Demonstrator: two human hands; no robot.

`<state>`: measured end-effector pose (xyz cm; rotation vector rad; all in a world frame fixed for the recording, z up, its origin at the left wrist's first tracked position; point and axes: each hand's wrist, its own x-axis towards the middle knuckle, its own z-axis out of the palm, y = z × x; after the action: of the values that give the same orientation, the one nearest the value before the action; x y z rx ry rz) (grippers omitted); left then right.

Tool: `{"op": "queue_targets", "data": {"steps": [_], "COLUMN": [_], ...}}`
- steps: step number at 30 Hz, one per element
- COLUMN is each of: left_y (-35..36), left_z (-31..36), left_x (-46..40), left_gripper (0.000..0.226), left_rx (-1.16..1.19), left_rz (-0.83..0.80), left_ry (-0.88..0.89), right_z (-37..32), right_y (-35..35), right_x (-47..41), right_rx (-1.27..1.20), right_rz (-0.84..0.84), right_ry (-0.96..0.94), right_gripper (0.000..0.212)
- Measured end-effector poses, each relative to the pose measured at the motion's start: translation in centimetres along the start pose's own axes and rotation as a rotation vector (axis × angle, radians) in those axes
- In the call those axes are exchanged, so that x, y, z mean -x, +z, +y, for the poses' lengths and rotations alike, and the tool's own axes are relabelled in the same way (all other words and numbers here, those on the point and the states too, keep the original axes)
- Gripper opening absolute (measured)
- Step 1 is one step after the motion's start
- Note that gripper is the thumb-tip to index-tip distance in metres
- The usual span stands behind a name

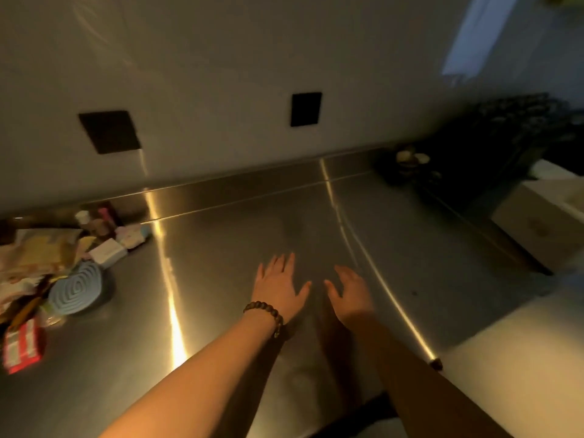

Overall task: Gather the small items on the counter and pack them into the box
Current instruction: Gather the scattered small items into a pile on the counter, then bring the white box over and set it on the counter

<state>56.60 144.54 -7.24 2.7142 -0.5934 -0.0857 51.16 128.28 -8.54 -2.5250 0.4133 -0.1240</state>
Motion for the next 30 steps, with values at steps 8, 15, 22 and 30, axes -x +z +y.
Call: {"op": "queue_targets", "data": {"steps": [8,15,22,30], "left_y": [8.3,13.3,15.7,18.1], "left_z": [19.3,35.1,43.8,50.1], "left_x": [2.7,5.0,3.1,-5.0], "left_gripper": [0.076,0.066,0.069,0.073], "left_rx": [0.000,0.097,0.065,0.114], "left_rz": [-0.092,-0.171,-0.206,-0.132], "left_ry": [0.166,0.298,0.348,0.324], "right_z": [17.0,30.1,38.2,44.5], "right_y": [-12.2,-20.8,-25.5,-31.6], "right_x": [7.8,15.1,16.5,9.8], "right_rx": [-0.033,-0.043,-0.040,0.006], "right_rz": [0.160,0.278,0.336,0.363], "right_ry": [0.141,0.275,0.378,0.340], "right_gripper": [0.042,0.042,0.047,0.047]}}
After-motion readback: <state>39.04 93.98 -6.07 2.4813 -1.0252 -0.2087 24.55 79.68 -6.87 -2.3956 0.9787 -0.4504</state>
